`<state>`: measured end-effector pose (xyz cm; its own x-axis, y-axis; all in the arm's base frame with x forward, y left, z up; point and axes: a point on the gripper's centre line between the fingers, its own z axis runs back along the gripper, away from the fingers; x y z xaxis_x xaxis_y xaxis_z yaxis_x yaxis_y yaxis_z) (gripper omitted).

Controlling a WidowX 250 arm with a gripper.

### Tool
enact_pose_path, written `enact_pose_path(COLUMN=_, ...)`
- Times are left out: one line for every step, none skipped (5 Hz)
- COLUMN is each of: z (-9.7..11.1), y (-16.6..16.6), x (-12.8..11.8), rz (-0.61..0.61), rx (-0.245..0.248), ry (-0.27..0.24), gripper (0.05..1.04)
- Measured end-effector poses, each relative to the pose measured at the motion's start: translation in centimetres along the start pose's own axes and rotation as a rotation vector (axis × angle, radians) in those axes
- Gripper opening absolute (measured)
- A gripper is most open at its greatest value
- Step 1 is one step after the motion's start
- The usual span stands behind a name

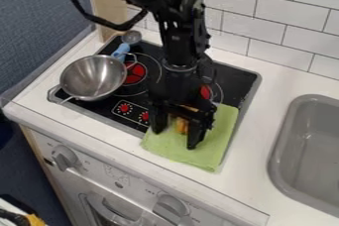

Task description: Move the brown object to the top middle of the stove

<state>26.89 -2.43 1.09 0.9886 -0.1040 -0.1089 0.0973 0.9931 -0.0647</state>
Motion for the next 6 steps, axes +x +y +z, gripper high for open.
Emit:
enact_pose_path(z=-0.1, y=-0.1, x=0.1, rz=-0.006, rx=-0.003, ry=-0.006, gripper=0.698)
enact_pose_path(z=0.1, y=-0.8, x=-0.1, rz=-0.041, rx=-0.005, ry=-0.011, gripper=0.513)
enact_pose_path(z=1.2, y=-1.1, x=-0.1, rz=-0.060, rx=-0.014, ry=-0.051, gripper=0.513)
enact_pose_path(z=4.3, y=-1.0, x=-0.4, rz=-0.054, rx=-0.005, ry=-0.115, gripper=0.513)
enact_pose_path(z=7.6, y=0.6, x=0.5, rz=0.002, rx=-0.004, ry=-0.183, gripper=0.512)
enact_pose_path(z=8.0, y=2.9, x=2.5, rz=0.064, rx=-0.007, ry=-0.203, gripper=0.512)
